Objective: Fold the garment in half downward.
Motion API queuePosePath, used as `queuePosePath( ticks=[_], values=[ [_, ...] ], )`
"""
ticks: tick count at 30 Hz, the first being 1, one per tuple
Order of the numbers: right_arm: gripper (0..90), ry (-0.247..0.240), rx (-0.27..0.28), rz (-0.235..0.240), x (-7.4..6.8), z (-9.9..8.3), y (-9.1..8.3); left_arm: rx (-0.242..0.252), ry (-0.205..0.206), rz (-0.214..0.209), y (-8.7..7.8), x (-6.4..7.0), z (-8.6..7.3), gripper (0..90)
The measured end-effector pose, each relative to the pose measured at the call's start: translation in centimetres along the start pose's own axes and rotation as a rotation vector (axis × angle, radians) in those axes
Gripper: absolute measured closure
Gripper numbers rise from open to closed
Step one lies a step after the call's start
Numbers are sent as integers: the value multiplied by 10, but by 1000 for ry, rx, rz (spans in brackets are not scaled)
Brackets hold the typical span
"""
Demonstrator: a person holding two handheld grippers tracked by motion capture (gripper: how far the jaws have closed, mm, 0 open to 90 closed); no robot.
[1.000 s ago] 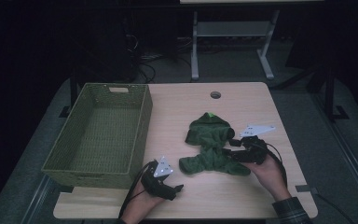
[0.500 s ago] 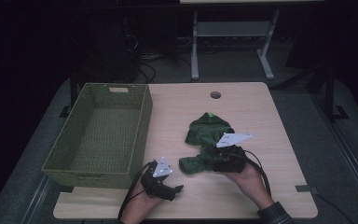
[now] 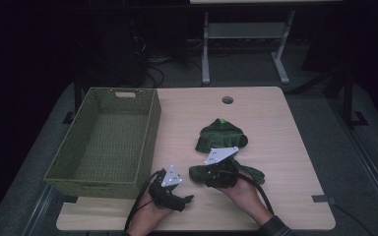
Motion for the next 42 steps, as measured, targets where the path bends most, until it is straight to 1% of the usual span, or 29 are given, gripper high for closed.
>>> queuePosePath(
  ticks=[4,5,6,7,8,9,10,11,13,15,18,21,22,26,27,28,30,31,32,33,34,35,37,39,42],
  values=[
    [730,-4,-25,7,-2,-2,10,-1,0,1,0,0,0,133],
    [731,-11,-30,7,-3,-3,14,0,-5,-2,0,0,0,133],
    [733,-29,-40,4,-3,-4,17,0,-6,-2,0,0,0,134],
    [735,-22,-45,6,-6,-5,19,0,-3,-1,0,0,0,134],
    [735,-30,-54,1,-7,-6,22,0,-2,0,0,0,0,134],
    [735,-63,-78,-37,-6,-8,27,-2,1,0,0,0,0,134],
    [735,-63,-78,-37,-6,-8,27,-2,1,0,0,0,0,134],
    [734,-64,-89,-48,-5,-10,29,-5,4,0,-1,-1,0,134],
    [729,-59,-101,-54,-4,-13,34,-4,4,-1,0,-1,0,135],
    [725,-77,-114,-73,-3,-16,37,-4,3,-1,0,0,0,134],
    [738,-71,-118,-77,-3,-18,41,-4,8,0,-1,-1,0,135],
    [813,-66,-100,-93,-3,-20,42,-5,3,-2,-1,0,0,135],
    [829,-57,-95,-93,-3,-20,42,-6,4,-2,-1,0,0,135],
    [863,-51,-95,-94,-3,-21,41,-6,5,-2,-1,-1,0,135],
    [865,-29,-86,-73,-2,-20,40,-6,7,-1,-1,-1,0,135],
    [865,-29,-86,-73,-2,-20,40,-6,10,0,-1,-1,0,135],
    [865,-29,-60,-55,-2,-18,36,-6,7,-1,-1,-1,0,135],
    [864,-17,-47,-42,-2,-16,34,-2,2,-2,0,-1,0,135],
    [864,-1,-25,-23,-1,-14,29,-5,6,-1,0,-1,0,135],
    [862,17,6,-11,0,-10,22,-4,6,-1,0,-1,0,136],
    [862,17,6,-11,0,-10,22,-2,3,-2,0,-1,0,136],
    [862,22,19,-3,1,-9,18,0,-4,-5,0,0,0,136],
    [860,38,50,9,3,-8,9,0,7,0,0,-1,0,136],
    [859,58,78,16,6,-7,0,0,1,-3,0,-1,0,136],
    [856,79,114,8,12,-8,-14,-1,2,-2,0,-1,0,137]
  ],
)
Point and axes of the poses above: each handheld gripper's, and its own axes: y roughly forward along the jaws, z roughly out of its top, x roughly to its right, the point moved 3 cm from there along y, roughly forward along the jaws, and after that the axes turned 5 degrees about -y, right-handed, at the moved point
